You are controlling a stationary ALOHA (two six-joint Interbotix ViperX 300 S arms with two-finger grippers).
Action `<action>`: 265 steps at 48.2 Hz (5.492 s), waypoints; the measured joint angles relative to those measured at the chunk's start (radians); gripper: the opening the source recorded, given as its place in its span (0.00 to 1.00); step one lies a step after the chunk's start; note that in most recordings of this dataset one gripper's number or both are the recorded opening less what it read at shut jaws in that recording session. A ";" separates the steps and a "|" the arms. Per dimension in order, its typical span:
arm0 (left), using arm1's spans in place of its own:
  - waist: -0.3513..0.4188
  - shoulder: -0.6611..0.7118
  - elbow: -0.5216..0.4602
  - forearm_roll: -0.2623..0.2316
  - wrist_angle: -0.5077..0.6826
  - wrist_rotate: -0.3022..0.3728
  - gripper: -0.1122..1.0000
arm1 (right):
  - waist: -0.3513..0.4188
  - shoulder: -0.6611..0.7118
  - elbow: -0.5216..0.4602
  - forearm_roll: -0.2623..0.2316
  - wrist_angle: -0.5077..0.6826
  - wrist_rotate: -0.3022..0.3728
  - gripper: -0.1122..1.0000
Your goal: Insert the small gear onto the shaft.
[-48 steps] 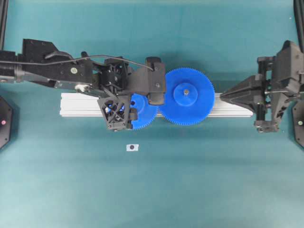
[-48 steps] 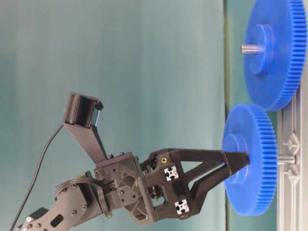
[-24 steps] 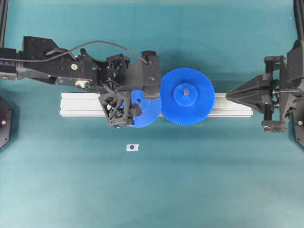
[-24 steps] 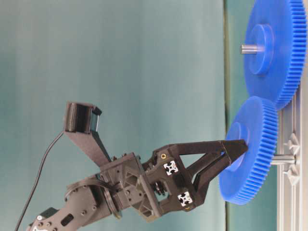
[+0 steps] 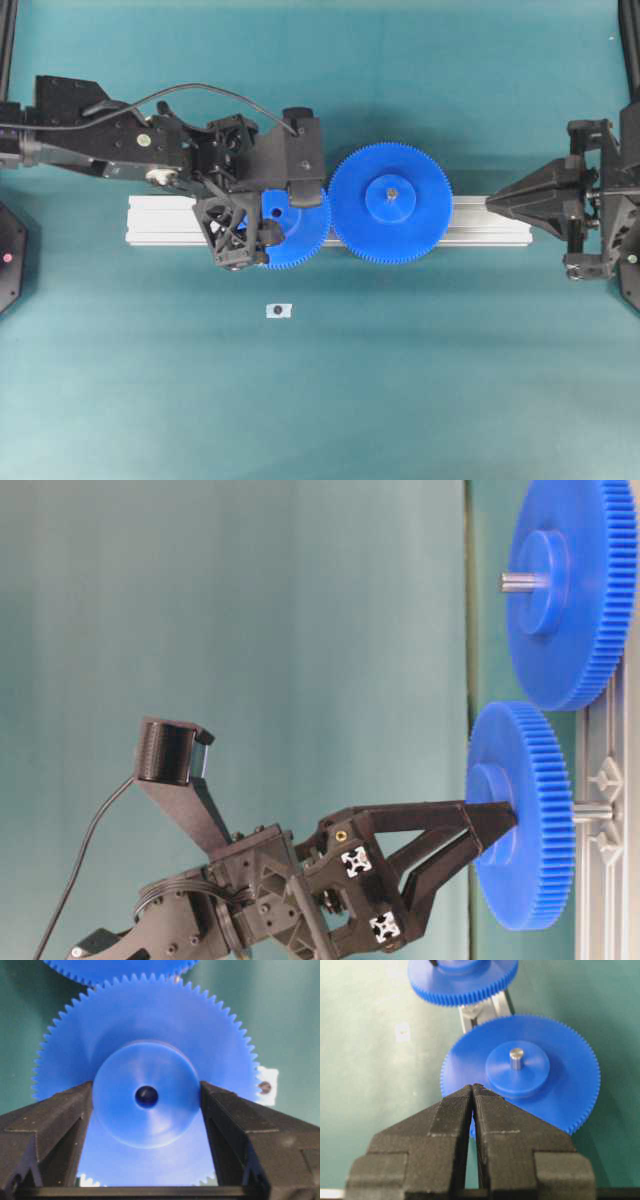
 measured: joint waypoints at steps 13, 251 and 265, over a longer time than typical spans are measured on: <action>0.000 0.051 -0.031 0.000 -0.029 0.011 0.75 | -0.003 -0.043 0.011 0.000 0.002 0.002 0.20; -0.107 -0.703 0.489 0.000 -0.439 -0.046 0.87 | -0.026 -0.486 0.311 -0.098 0.057 0.009 0.20; -0.107 -0.735 0.508 0.000 -0.439 -0.048 0.87 | -0.026 -0.488 0.376 -0.098 -0.026 0.011 0.20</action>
